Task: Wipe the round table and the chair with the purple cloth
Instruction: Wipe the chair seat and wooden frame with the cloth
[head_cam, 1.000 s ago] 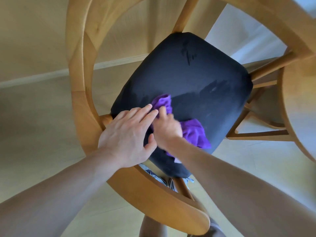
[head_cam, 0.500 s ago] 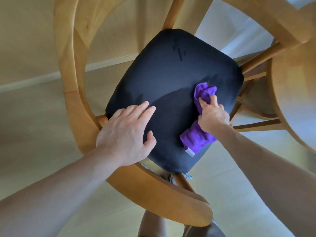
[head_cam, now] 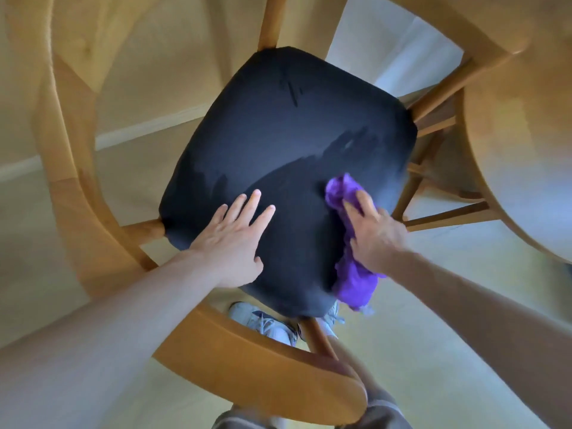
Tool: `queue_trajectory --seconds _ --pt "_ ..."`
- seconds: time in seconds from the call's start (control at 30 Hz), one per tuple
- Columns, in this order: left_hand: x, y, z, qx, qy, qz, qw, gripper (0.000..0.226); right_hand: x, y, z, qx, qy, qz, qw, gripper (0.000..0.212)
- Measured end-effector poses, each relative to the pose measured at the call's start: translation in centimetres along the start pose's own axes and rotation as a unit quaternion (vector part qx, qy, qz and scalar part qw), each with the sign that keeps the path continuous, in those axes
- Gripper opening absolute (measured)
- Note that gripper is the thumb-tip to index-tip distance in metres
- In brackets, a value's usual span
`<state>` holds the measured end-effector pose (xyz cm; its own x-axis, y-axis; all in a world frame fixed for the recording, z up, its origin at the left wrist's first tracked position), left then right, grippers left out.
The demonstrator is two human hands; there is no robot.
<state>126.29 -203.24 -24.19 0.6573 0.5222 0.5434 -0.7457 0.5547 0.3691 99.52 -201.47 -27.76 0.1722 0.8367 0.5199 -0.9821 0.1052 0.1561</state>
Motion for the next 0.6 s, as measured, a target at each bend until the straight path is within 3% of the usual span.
queue_trajectory --seconds 0.07,0.1,0.17,0.23,0.27,0.33,0.47,0.6 --pt "-0.9 -0.4 -0.2 0.001 0.004 0.009 1.000 0.094 -1.7 3.8 0.6 -0.107 -0.027 -0.171 0.979 0.074" --pt "-1.4 -0.5 -0.4 -0.006 0.007 0.011 1.000 0.094 -1.6 3.8 0.7 -0.128 -0.030 -0.188 0.973 0.075" --pt "-2.7 -0.5 -0.8 -0.012 0.012 0.012 1.000 0.098 0.2 0.5 0.7 -0.135 -0.023 -0.117 0.984 0.079" --pt "-3.8 -0.1 -1.4 0.002 0.011 0.023 1.000 0.107 4.0 -5.5 -1.1 -0.110 -0.049 0.051 0.991 0.079" --pt "-4.3 0.2 -1.7 0.012 0.009 0.028 0.999 0.114 6.2 -8.0 -2.3 -0.098 -0.081 0.127 0.984 0.078" --pt "-5.0 0.8 -2.4 0.009 -0.007 0.033 0.999 0.129 7.9 -9.7 -3.6 -0.088 -0.113 0.190 0.971 0.076" --pt "-5.7 1.2 -3.5 -0.042 -0.028 0.053 0.997 0.153 3.0 -3.8 -2.1 -0.040 -0.033 0.187 0.981 0.079" --pt "-5.7 1.1 -3.4 -0.041 -0.032 0.065 0.997 0.154 -3.4 2.1 0.4 -0.084 0.021 0.065 0.994 0.081"
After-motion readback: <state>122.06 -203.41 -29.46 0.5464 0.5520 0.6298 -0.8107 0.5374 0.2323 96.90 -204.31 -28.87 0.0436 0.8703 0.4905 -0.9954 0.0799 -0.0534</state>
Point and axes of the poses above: each hand's wrist, its own x-axis away from the middle knuckle, its own z-axis out of the back of the hand, y = z × x, the point moved 5 cm from there along -x, towards the middle knuckle, and after that the axes turned 12 degrees about -z, right-handed, at the moved point
